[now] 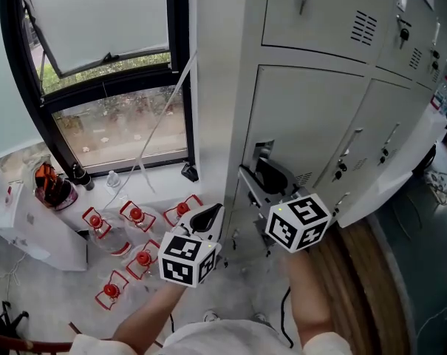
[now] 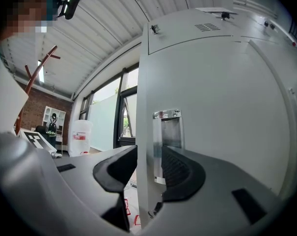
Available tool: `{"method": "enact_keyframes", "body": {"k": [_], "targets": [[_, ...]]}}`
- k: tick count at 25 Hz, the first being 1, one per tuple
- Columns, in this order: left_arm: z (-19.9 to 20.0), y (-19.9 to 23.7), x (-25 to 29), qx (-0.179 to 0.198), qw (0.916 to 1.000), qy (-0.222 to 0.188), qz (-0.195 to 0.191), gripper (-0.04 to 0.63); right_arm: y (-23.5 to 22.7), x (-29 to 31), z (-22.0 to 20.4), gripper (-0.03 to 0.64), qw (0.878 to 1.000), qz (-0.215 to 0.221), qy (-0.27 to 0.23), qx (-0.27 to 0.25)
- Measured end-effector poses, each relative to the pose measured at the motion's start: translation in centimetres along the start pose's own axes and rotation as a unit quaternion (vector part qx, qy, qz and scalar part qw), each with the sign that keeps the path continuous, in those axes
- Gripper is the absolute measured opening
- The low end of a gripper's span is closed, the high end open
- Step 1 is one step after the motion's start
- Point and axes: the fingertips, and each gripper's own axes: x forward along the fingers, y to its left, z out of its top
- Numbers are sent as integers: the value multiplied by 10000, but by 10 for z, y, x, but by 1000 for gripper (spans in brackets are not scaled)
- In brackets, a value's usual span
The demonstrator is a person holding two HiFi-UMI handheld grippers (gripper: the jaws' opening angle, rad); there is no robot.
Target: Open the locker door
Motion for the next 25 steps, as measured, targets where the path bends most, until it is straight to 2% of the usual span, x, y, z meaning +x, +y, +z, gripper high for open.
{"method": "enact_keyframes", "body": {"k": [8,25], "targets": [[3,-6,-2,-147,9998,-138,-54,6,12,-25,0,149,10000,78,27,10],[13,-76,16,-249,9989,-376,101,6,19,-112,4,160,9971,706,33,-278]]}}
